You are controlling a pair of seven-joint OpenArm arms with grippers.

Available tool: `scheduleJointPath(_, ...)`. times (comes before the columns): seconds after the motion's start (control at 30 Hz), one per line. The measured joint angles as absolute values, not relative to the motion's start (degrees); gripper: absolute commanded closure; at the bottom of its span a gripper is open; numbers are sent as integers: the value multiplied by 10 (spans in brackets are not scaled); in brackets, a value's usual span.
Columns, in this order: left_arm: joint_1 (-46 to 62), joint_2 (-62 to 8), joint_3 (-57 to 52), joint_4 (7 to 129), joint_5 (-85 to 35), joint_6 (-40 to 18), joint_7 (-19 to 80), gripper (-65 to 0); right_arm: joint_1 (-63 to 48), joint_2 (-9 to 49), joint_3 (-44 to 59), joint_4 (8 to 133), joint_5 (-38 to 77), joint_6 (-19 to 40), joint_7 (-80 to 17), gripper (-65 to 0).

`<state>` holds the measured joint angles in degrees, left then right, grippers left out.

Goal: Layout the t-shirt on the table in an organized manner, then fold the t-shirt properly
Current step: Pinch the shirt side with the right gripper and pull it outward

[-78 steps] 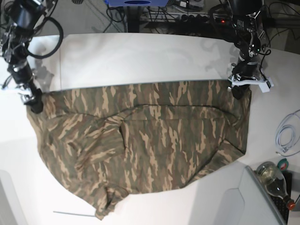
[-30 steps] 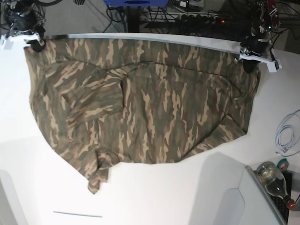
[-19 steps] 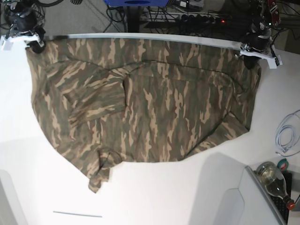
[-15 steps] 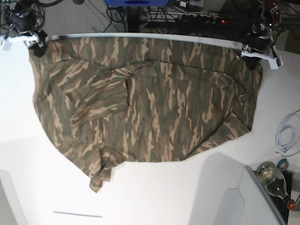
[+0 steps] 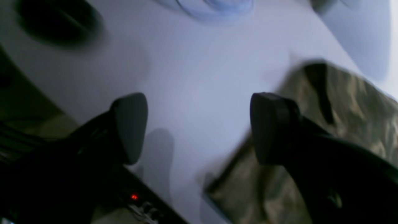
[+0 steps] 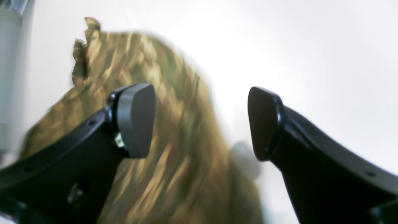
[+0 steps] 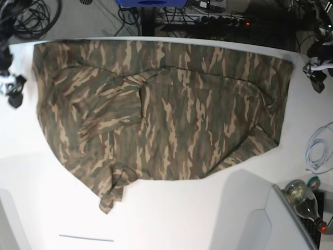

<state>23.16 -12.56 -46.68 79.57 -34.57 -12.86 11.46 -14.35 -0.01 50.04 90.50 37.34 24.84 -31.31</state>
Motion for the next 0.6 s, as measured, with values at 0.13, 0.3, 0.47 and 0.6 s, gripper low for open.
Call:
scheduleJointPath(0.13, 234, -150, -462, 805, -346, -136, 118, -444, -20, 81, 411, 774, 261, 246, -306, -426)
scheduleJointPath(0.3, 237, -154, -467, 804, -345, -136, 118, -49, 121, 125, 335, 555, 180, 252, -292, -426)
scheduleJointPath(0.47, 243, -153, -465, 801, -344, -136, 118, 0, 156, 156, 266, 444, 168, 245, -198, -426)
scheduleJointPath(0.6, 248, -153, -464, 801, -344, -135, 118, 0, 174, 151, 220, 368, 173, 247, -151, -426)
